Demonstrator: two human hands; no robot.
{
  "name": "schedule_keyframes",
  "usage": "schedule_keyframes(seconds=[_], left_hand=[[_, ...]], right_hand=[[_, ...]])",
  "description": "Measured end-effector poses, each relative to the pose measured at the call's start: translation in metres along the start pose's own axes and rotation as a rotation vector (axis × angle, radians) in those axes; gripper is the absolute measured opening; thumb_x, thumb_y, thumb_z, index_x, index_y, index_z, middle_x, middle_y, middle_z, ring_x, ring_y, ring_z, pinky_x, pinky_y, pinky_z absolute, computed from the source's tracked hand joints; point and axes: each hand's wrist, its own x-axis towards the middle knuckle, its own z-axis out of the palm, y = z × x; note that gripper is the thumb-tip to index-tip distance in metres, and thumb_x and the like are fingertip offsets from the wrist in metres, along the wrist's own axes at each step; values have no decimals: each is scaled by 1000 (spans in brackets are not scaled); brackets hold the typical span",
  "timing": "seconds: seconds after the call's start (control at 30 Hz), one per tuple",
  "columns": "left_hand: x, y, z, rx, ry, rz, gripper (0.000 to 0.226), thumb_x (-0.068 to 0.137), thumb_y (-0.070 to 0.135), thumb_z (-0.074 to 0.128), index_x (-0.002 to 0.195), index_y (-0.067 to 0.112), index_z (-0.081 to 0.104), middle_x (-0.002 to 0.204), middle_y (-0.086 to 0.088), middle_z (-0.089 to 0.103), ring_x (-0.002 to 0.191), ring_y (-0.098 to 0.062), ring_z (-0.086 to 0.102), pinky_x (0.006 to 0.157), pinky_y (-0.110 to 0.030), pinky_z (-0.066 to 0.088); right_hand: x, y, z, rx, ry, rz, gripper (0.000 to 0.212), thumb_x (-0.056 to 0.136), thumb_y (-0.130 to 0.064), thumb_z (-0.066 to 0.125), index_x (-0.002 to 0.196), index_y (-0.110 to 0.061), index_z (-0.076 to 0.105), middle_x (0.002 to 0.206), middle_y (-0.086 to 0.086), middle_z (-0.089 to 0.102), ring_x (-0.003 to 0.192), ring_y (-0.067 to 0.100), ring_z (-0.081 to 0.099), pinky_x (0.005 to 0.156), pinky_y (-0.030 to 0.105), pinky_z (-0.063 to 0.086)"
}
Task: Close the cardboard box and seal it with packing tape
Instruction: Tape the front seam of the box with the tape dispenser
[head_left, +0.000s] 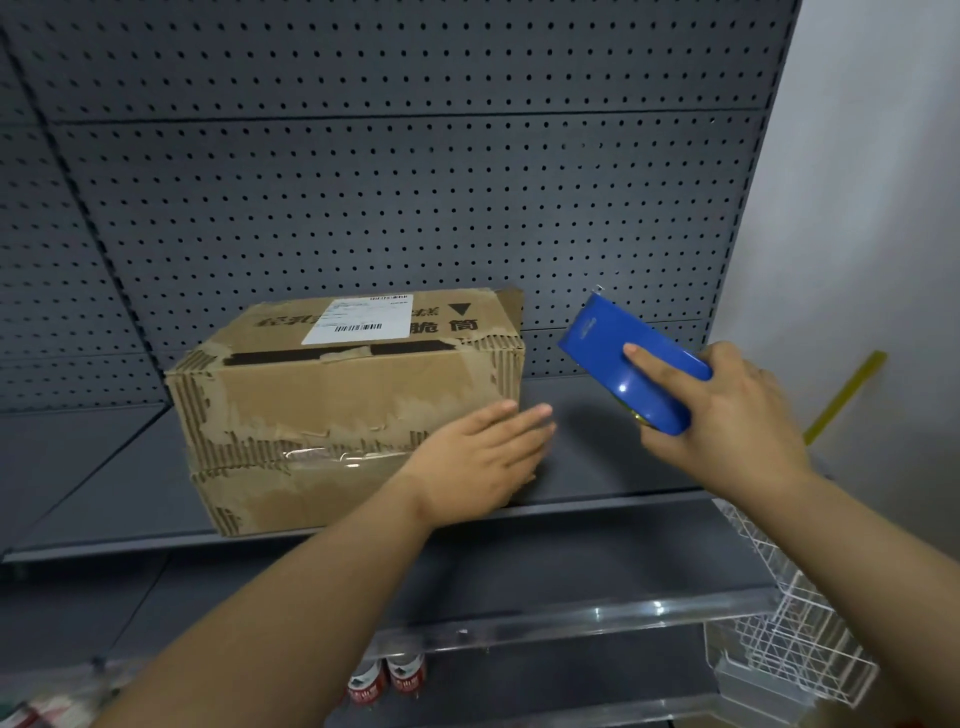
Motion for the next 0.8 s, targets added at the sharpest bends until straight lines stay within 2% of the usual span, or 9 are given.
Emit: schedule_keyframes(seconds=[0.07, 0.17, 0.4, 0.57, 0.63, 0.7, 0.8], left_hand=[[4, 0, 1, 36, -122, 60, 34, 91, 34, 43, 93, 17, 73, 108, 1, 70, 123, -20, 54, 115, -36, 11], [4, -2, 4, 49, -163, 89, 32, 91, 34, 47, 83, 15, 72, 91, -1, 71, 111, -24, 61, 113, -36, 18], [5, -3, 7, -20, -113, 80, 30, 91, 34, 49, 82, 16, 71, 86, 1, 70, 107, -24, 62, 111, -34, 24], [4, 1, 5, -64, -192, 40, 38, 91, 39, 45, 81, 15, 73, 87, 1, 70, 112, -23, 60, 113, -34, 20], [3, 5, 1, -85, -268, 15, 47, 90, 45, 39, 83, 15, 74, 92, 2, 71, 119, -22, 56, 116, -35, 11], [2, 7, -7, -86, -345, -11, 56, 89, 50, 31, 87, 16, 75, 112, 3, 69, 129, -19, 47, 116, -36, 2], [-2, 8, -21, -108, -377, -85, 62, 87, 56, 24, 105, 20, 72, 146, 3, 43, 138, -14, 33, 115, -35, 0]], right_hand=[[3, -5, 0, 28, 10, -10, 71, 54, -24, 78, 123, -27, 58, 74, 14, 44, 55, 31, 48, 62, 41, 47], [6, -12, -3, 67, 23, -42, 71, 55, -24, 78, 124, -27, 58, 74, 13, 41, 53, 29, 45, 60, 41, 49], [5, -21, -16, 113, 54, -105, 73, 53, -23, 78, 123, -28, 57, 73, 13, 42, 52, 27, 42, 58, 37, 45], [2, -19, -27, 117, 60, -89, 73, 55, -25, 77, 124, -32, 53, 79, 17, 46, 53, 33, 48, 61, 40, 47], [1, -18, -30, 133, 69, -86, 72, 56, -25, 77, 124, -32, 54, 81, 18, 46, 56, 34, 49, 61, 41, 48], [1, -18, -33, 143, 77, -82, 72, 56, -24, 78, 124, -31, 55, 82, 18, 46, 56, 34, 49, 60, 42, 50], [1, -20, -35, 147, 103, -91, 74, 57, -24, 79, 125, -32, 51, 83, 19, 47, 57, 35, 50, 59, 45, 51]])
